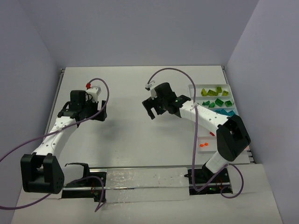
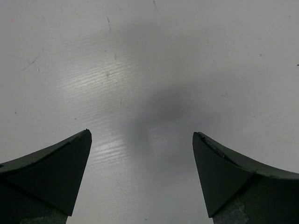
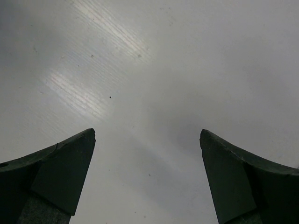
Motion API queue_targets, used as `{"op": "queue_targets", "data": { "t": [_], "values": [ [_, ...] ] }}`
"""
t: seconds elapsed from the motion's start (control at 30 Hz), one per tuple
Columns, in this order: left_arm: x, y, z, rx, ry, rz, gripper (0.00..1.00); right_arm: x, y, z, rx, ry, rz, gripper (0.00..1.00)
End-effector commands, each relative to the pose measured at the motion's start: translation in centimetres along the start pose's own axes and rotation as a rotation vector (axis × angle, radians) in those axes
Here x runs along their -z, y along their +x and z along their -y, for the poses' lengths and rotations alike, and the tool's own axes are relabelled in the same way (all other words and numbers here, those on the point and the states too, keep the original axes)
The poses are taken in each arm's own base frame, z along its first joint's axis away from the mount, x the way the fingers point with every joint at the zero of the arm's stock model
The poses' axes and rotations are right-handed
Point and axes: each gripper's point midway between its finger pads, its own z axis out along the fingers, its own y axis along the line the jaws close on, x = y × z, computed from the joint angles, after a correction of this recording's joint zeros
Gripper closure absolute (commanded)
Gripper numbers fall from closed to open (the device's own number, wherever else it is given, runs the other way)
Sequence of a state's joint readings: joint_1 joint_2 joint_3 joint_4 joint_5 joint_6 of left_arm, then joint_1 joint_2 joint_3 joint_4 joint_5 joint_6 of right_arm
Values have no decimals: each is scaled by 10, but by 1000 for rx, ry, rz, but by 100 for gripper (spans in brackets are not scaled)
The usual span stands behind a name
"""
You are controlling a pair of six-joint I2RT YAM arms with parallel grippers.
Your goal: Sort the legos into containers by color
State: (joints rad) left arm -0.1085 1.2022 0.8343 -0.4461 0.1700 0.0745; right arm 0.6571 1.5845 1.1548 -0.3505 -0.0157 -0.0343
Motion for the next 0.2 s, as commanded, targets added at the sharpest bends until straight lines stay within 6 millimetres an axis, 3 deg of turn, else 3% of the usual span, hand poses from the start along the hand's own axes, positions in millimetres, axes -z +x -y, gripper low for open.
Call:
{"op": "queue_targets", "data": {
  "t": [0.0,0.17],
  "values": [
    [-1,-23,-10,-46,-46,120,1,16,-38,0,-99,23,185,0],
    [-3,-23,-8,-34,-37,128,1,17,-39,-2,-96,18,180,0]
  ]
}}
